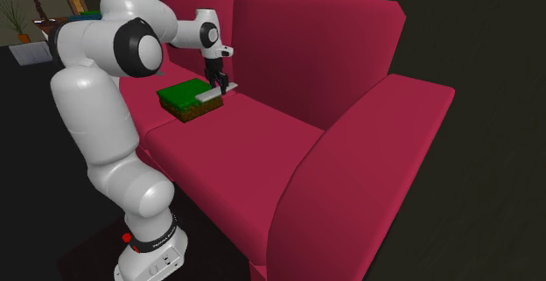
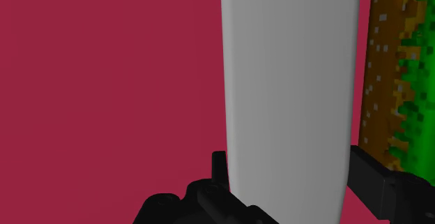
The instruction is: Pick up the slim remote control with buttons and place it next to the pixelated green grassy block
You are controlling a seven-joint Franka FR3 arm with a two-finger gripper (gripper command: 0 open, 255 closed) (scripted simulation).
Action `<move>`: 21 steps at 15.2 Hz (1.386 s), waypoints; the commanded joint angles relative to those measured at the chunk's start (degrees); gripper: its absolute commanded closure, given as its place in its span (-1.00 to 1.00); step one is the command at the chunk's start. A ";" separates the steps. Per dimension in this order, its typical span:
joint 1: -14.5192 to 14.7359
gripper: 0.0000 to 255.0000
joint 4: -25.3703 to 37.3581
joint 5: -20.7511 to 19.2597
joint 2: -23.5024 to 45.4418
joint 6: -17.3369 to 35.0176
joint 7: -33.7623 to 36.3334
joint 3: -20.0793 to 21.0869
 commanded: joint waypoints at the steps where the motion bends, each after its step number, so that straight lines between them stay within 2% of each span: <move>1: 0.10 1.00 -1.04 -0.15 0.40 1.45 0.30 0.08; 21: 0.42 1.00 -10.45 -2.35 5.82 15.98 1.93 -0.05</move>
